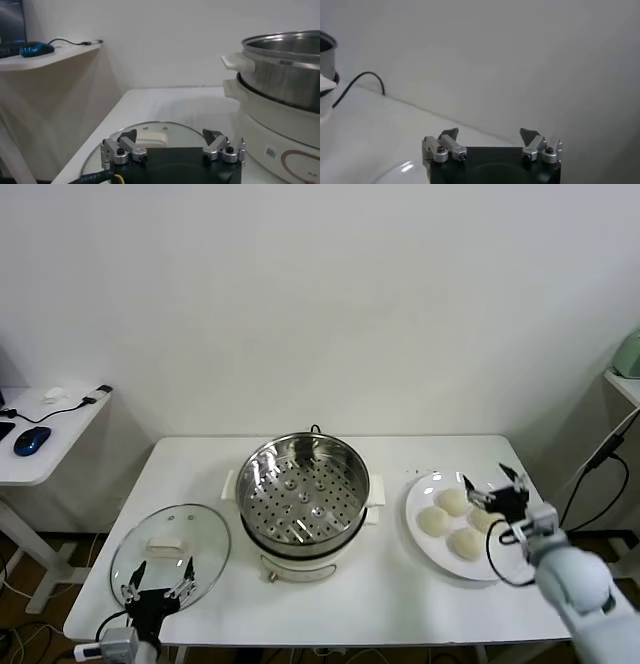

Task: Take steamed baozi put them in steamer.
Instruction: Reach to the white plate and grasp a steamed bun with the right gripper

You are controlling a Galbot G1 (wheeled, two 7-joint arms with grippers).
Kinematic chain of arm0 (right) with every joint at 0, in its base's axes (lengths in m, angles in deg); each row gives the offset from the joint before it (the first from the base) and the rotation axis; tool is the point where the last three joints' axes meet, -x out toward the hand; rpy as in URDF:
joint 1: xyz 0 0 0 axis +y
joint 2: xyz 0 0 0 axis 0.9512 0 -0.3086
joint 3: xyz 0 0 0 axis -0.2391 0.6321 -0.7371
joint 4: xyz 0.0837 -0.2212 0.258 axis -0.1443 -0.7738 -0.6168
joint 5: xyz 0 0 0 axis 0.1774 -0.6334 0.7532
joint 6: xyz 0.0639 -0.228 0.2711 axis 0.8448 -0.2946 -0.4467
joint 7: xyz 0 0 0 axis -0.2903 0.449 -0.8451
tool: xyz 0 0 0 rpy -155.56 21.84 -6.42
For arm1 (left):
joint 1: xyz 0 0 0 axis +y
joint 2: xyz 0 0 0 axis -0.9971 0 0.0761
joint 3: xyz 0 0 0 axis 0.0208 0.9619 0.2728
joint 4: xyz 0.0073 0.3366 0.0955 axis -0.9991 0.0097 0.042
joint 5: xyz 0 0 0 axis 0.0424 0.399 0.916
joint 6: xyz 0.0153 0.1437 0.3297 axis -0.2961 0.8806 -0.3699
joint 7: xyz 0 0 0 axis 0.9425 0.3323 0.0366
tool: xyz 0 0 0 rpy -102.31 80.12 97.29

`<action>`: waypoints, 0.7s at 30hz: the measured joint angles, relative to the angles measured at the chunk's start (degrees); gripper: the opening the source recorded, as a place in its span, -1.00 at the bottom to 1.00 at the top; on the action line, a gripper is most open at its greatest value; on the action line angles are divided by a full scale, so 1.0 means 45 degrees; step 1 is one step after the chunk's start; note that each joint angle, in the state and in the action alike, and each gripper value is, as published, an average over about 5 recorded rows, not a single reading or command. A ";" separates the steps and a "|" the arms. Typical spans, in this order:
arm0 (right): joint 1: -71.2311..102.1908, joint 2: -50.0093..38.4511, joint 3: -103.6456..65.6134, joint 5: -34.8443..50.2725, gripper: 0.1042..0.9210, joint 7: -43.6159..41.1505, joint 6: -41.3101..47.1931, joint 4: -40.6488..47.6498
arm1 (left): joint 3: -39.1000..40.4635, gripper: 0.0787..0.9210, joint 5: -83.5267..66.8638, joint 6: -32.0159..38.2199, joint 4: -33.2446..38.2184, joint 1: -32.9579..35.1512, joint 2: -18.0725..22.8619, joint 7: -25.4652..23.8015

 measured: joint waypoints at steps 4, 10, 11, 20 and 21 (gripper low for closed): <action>-0.3344 -0.1317 0.3115 -0.0507 0.76 -0.2752 -0.0664 0.1443 | -0.0007 0.77 -0.0048 0.0035 -0.0003 0.0003 -0.0022 0.0011; -0.8448 -0.2217 0.8235 -0.1272 0.76 -0.7086 -0.2387 0.3467 | -0.0017 0.77 -0.0050 0.0089 -0.0056 0.0016 -0.0038 0.0015; -0.9301 -0.2250 0.9092 -0.1387 0.76 -0.7706 -0.2618 0.3763 | -0.0015 0.77 -0.0044 0.0095 -0.0064 0.0016 -0.0036 0.0015; -1.5192 -0.1668 1.5826 -0.1803 0.76 -1.1048 -0.3610 0.5972 | -0.0024 0.77 -0.0029 0.0134 -0.0077 -0.0023 0.0009 0.0011; -1.5515 -0.1563 1.6300 -0.1809 0.76 -1.1222 -0.3621 0.6171 | -0.0034 0.77 -0.0028 0.0139 -0.0075 -0.0026 0.0009 0.0011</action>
